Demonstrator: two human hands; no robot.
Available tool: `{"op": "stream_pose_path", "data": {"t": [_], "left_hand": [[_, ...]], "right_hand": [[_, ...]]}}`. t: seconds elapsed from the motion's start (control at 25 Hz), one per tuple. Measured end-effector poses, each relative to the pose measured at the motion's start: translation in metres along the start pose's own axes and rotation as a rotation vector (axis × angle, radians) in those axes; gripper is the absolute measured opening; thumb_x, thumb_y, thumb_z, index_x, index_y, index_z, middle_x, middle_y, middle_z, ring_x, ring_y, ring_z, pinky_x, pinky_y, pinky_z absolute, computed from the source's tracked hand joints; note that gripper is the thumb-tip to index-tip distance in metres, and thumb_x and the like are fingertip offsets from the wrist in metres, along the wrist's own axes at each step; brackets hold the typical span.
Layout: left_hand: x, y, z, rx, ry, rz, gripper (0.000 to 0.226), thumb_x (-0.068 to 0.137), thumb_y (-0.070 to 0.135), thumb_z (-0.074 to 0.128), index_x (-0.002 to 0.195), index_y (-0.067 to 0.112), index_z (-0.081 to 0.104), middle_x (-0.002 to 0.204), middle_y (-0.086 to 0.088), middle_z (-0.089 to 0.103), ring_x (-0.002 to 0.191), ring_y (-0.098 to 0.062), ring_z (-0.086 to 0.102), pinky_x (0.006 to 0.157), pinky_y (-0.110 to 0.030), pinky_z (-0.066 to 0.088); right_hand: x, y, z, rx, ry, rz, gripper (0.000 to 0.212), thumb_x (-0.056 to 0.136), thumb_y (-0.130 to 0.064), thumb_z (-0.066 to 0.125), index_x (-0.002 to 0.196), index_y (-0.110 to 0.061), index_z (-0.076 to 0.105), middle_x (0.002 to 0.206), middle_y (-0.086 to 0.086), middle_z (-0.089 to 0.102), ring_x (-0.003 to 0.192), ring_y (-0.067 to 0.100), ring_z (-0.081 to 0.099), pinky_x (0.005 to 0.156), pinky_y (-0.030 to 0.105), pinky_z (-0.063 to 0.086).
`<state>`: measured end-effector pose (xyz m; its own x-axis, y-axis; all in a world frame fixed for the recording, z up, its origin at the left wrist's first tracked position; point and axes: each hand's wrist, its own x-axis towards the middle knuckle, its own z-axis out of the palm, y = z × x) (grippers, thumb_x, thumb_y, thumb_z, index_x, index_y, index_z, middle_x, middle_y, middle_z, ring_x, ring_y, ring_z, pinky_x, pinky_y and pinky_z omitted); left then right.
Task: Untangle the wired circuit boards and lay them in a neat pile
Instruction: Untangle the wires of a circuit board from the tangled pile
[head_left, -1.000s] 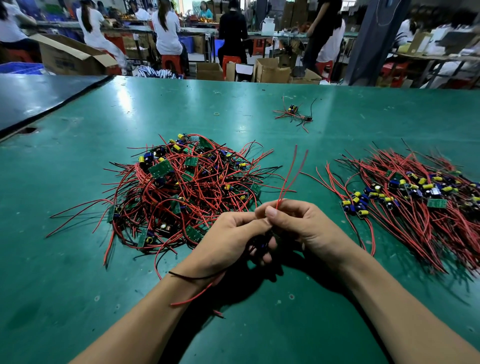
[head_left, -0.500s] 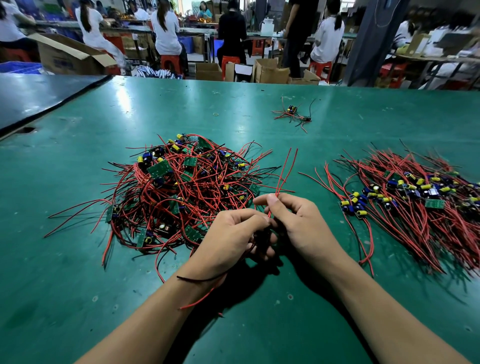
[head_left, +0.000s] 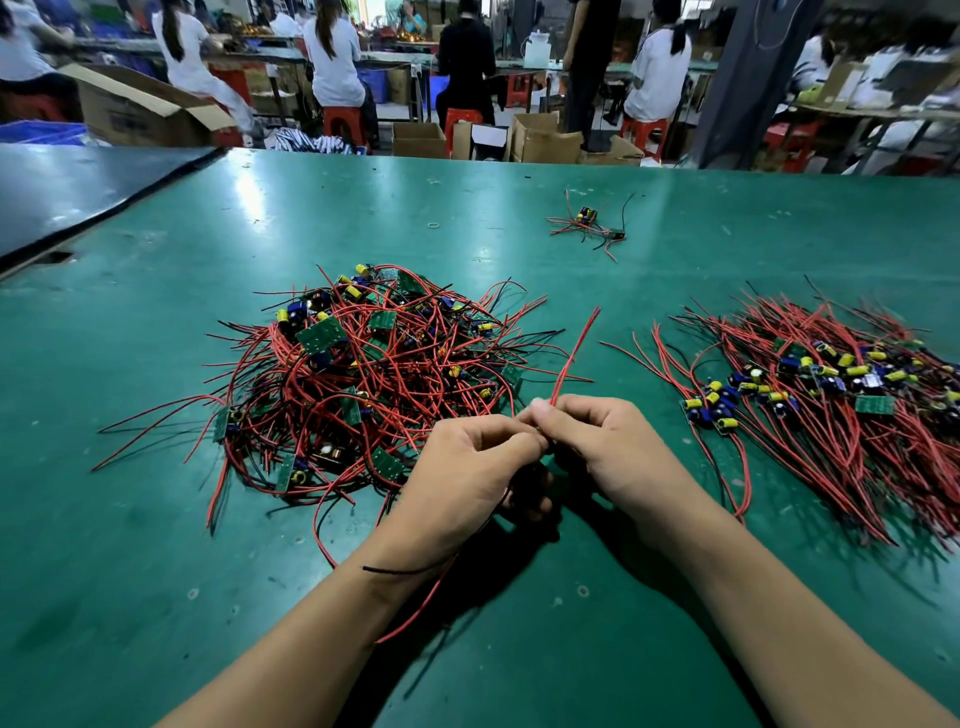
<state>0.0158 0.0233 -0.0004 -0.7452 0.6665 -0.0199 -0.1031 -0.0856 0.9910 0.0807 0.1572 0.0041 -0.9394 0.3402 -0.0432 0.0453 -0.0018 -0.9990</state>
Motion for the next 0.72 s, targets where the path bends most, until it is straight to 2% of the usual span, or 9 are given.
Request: {"op": "stream_pose_path", "data": {"t": [0.08,0.16,0.32,0.48,0.64,0.72], "left_hand": [[0.001,0.001,-0.001,-0.040,-0.006,-0.034,0.021,0.090,0.002,0.059,0.075,0.004,0.074,0.062,-0.016,0.066,0.047,-0.026,0.063,0.044,-0.027,0.052],[0.001,0.003,-0.002,-0.078,-0.019,-0.066,0.023,0.092,0.002,0.056,0.077,0.005,0.073,0.066,-0.020,0.067,0.049,-0.028,0.063,0.046,-0.028,0.053],[-0.001,0.005,-0.003,-0.084,-0.048,-0.076,0.021,0.094,0.007,0.057,0.080,0.004,0.072,0.063,-0.019,0.065,0.046,-0.028,0.061,0.044,-0.028,0.053],[-0.003,0.007,-0.004,-0.033,-0.098,-0.069,0.027,0.095,0.010,0.057,0.074,0.008,0.073,0.059,-0.015,0.063,0.043,-0.024,0.060,0.041,-0.025,0.051],[-0.002,0.006,-0.003,0.017,-0.103,-0.070,0.026,0.095,0.007,0.055,0.075,0.006,0.072,0.058,-0.014,0.063,0.041,-0.022,0.059,0.040,-0.023,0.049],[-0.002,0.004,-0.002,0.042,-0.097,-0.055,0.024,0.094,0.006,0.055,0.077,0.000,0.070,0.057,-0.013,0.063,0.040,-0.021,0.058,0.039,-0.021,0.047]], "right_hand": [[0.000,-0.001,0.001,0.211,-0.054,0.071,0.027,0.099,-0.030,0.060,0.093,-0.010,0.077,0.062,0.008,0.062,0.048,0.018,0.052,0.049,0.025,0.047],[0.000,-0.002,0.001,0.272,-0.071,0.109,0.027,0.098,-0.032,0.059,0.095,-0.013,0.078,0.059,0.007,0.053,0.046,0.017,0.047,0.045,0.023,0.045],[0.002,0.002,0.001,0.288,-0.145,0.084,0.028,0.092,-0.037,0.065,0.100,-0.014,0.076,0.074,0.008,0.067,0.051,0.019,0.054,0.054,0.032,0.050],[0.003,0.007,-0.002,0.259,-0.202,0.092,0.037,0.086,-0.041,0.075,0.109,-0.011,0.073,0.074,0.010,0.066,0.052,0.020,0.057,0.060,0.036,0.052],[0.003,0.008,-0.005,0.199,-0.246,0.070,0.038,0.096,-0.039,0.065,0.110,-0.005,0.071,0.072,0.021,0.064,0.054,0.026,0.061,0.058,0.035,0.054],[0.005,0.007,-0.008,0.116,-0.176,0.049,0.036,0.097,-0.040,0.062,0.104,-0.007,0.073,0.065,0.016,0.064,0.052,0.025,0.061,0.053,0.030,0.051]]}}
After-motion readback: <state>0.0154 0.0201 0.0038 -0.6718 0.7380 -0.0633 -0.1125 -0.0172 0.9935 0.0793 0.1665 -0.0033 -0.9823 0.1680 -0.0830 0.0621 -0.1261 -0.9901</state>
